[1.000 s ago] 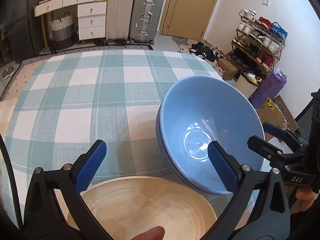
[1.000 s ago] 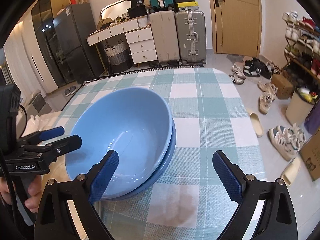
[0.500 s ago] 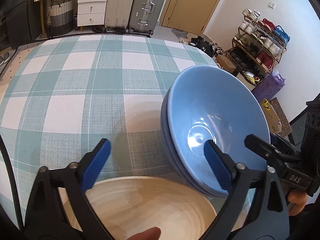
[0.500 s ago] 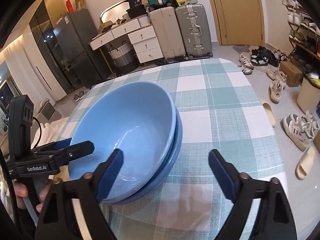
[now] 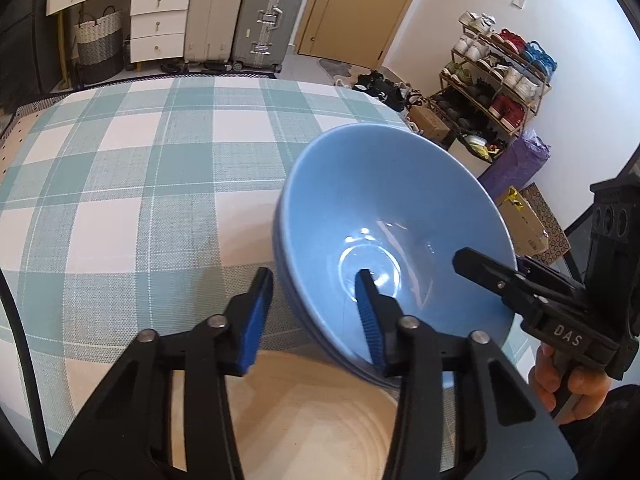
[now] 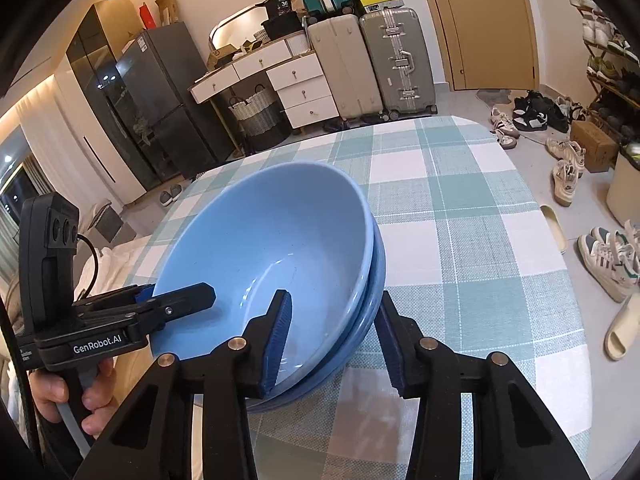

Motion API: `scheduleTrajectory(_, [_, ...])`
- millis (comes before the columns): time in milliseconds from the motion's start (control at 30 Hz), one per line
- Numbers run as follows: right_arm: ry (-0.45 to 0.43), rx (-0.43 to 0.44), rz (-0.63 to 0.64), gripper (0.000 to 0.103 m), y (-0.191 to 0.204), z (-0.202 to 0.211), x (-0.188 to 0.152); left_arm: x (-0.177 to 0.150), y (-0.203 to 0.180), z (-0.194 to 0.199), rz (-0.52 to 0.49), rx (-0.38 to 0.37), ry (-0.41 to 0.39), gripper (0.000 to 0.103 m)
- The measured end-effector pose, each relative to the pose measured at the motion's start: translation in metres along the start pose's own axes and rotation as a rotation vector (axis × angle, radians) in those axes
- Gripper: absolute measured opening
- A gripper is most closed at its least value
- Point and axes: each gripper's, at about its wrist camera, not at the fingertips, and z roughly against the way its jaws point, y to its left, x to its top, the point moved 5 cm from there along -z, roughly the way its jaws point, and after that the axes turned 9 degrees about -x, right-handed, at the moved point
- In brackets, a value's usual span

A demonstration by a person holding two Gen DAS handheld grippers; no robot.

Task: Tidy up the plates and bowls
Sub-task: 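Close the left tool on the stacked bowls' rim while the right tool grips the opposite rim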

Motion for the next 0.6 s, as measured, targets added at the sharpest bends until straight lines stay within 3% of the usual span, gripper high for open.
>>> scheduleTrajectory(133, [-0.003,-0.008,0.000,0.042,0.000,0.001,0.000,0.000,-0.010,-0.001,-0.055,0.062,0.002,0.032])
scheduleTrajectory(600, [-0.035,-0.025,0.008,0.041,0.001,0.019,0.002,0.000,-0.023,0.020,-0.063,0.049,-0.033,0.031])
